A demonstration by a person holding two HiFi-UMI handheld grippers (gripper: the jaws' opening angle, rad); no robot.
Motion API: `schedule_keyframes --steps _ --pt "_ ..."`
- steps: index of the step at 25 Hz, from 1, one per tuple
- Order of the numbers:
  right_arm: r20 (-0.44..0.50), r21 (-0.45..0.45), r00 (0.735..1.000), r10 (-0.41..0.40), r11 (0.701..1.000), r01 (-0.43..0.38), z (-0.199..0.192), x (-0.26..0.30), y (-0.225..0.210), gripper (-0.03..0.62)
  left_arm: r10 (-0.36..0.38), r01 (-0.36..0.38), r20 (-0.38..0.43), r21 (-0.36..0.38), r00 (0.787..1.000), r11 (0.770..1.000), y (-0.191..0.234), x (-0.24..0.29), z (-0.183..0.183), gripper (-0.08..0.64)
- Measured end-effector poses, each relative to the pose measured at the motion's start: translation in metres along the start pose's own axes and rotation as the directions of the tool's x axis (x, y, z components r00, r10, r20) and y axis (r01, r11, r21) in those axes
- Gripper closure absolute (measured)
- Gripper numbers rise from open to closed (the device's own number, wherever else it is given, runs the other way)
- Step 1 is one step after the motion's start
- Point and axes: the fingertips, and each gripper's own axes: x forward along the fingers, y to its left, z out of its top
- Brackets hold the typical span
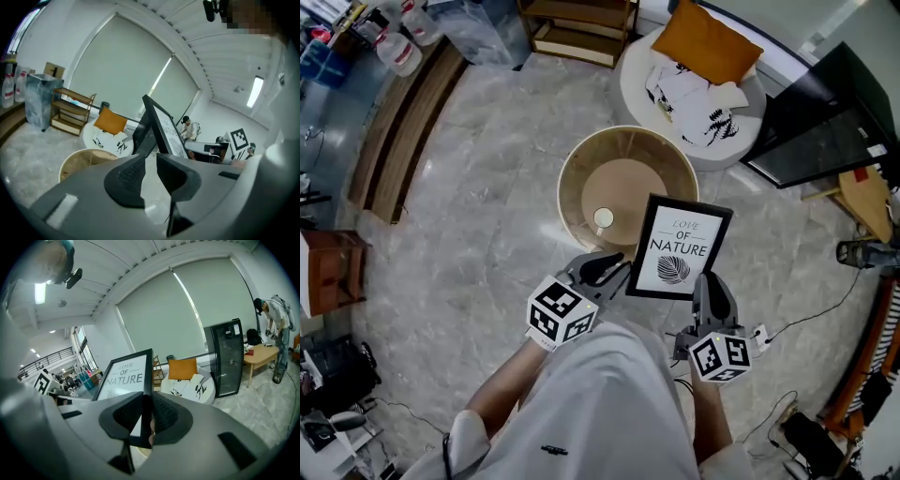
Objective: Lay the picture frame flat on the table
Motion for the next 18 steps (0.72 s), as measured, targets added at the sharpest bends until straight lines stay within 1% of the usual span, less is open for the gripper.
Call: schedule_keyframes --steps 2,3,4,6,8,10,12,14,15,16,17,18 --pt "0.004 -0.001 1.0 -0.021 1.0 0.021 0.01 0.02 -0.005 0.54 -0.075 0.074 0.0 -0.06 0.997 0.995 0.014 0.01 0.012 0.471" --pt "0.007 0.0 1.0 -0.028 1.0 0.028 0.014 0.028 -0.006 0.54 -0.114 0.114 0.008 -0.092 0.993 0.989 0.019 0.012 0.02 0.447" --pt "0.009 0.004 0.999 -0.032 0.999 0.032 0.018 0.037 -0.007 0.54 -0.153 0.154 0.019 -0.124 0.988 0.98 0.023 0.014 0.027 0.442" --pt "0.007 0.016 1.0 -0.029 0.999 0.029 0.024 0.051 -0.006 0.54 -0.221 0.226 0.047 -0.19 0.974 0.956 0.028 0.016 0.04 0.443" --pt "0.006 0.027 1.0 -0.021 0.999 0.021 0.029 0.06 -0.008 0.54 -0.294 0.306 0.085 -0.266 0.952 0.914 0.029 0.02 0.05 0.448" --pt "0.011 0.039 1.0 -0.006 0.999 0.006 0.038 0.071 -0.014 0.54 -0.372 0.394 0.129 -0.311 0.919 0.865 0.027 0.027 0.062 0.449" --pt "0.017 0.05 1.0 0.023 0.998 -0.024 0.046 0.082 -0.019 0.54 -0.442 0.471 0.162 -0.329 0.882 0.819 0.021 0.032 0.075 0.451" --pt "0.018 0.055 0.998 0.052 0.997 -0.053 0.052 0.087 -0.021 0.54 -0.513 0.542 0.18 -0.342 0.839 0.767 0.013 0.034 0.085 0.451" --pt "0.016 0.052 0.998 0.064 0.997 -0.065 0.054 0.088 -0.021 0.54 -0.551 0.581 0.189 -0.35 0.813 0.735 0.006 0.033 0.088 0.451" --pt "0.014 0.044 0.997 0.078 0.996 -0.078 0.058 0.089 -0.019 0.54 -0.588 0.617 0.199 -0.355 0.784 0.703 -0.001 0.032 0.092 0.424" --pt "0.014 0.03 0.996 0.093 0.995 -0.093 0.062 0.09 -0.017 0.54 -0.614 0.642 0.204 -0.356 0.763 0.679 -0.007 0.032 0.095 0.352" --pt "0.013 0.017 0.994 0.107 0.994 -0.107 0.067 0.093 -0.016 0.54 -0.625 0.65 0.2 -0.352 0.755 0.673 -0.011 0.036 0.097 0.35"
